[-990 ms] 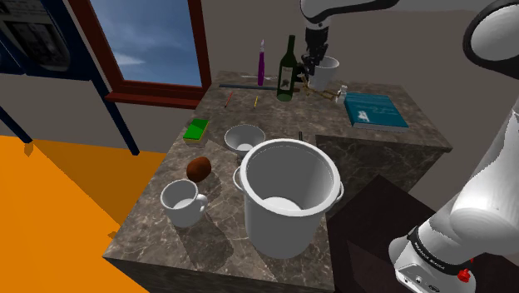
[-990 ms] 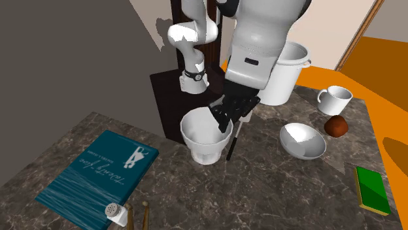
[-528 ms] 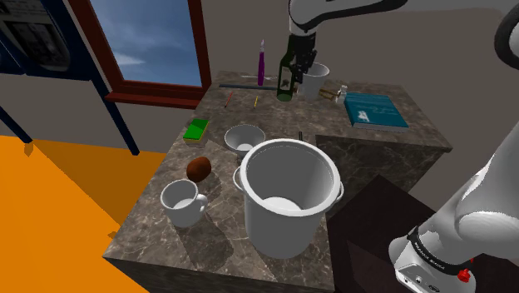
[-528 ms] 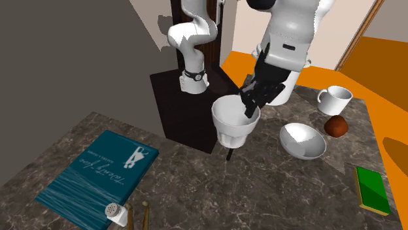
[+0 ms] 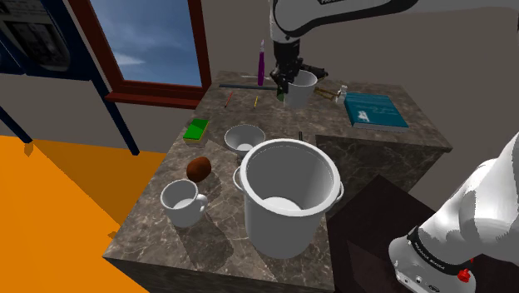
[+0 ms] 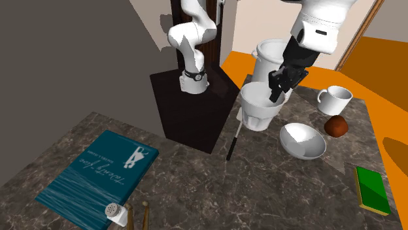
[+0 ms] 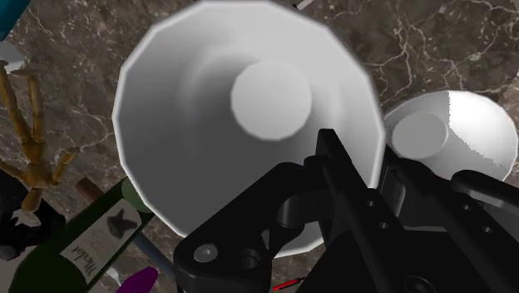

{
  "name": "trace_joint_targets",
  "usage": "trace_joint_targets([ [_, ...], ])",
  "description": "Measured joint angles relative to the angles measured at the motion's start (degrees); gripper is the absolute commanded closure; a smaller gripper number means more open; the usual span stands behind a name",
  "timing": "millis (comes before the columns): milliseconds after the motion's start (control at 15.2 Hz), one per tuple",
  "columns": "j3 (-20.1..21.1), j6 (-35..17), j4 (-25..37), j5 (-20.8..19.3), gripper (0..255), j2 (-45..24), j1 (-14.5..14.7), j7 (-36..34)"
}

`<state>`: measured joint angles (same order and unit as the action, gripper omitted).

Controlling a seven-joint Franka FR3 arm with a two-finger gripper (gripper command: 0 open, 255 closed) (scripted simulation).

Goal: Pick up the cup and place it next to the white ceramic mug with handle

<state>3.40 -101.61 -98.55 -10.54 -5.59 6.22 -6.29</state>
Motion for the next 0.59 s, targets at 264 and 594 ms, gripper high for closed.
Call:
trace_joint_targets([
  [264,2.6,0.8,-0.8,0.1,255,0.6,3.1,-5.6],
  [594,5.7,2.5,0.8,0.2,255,-0.5,6.8,-12.2],
])
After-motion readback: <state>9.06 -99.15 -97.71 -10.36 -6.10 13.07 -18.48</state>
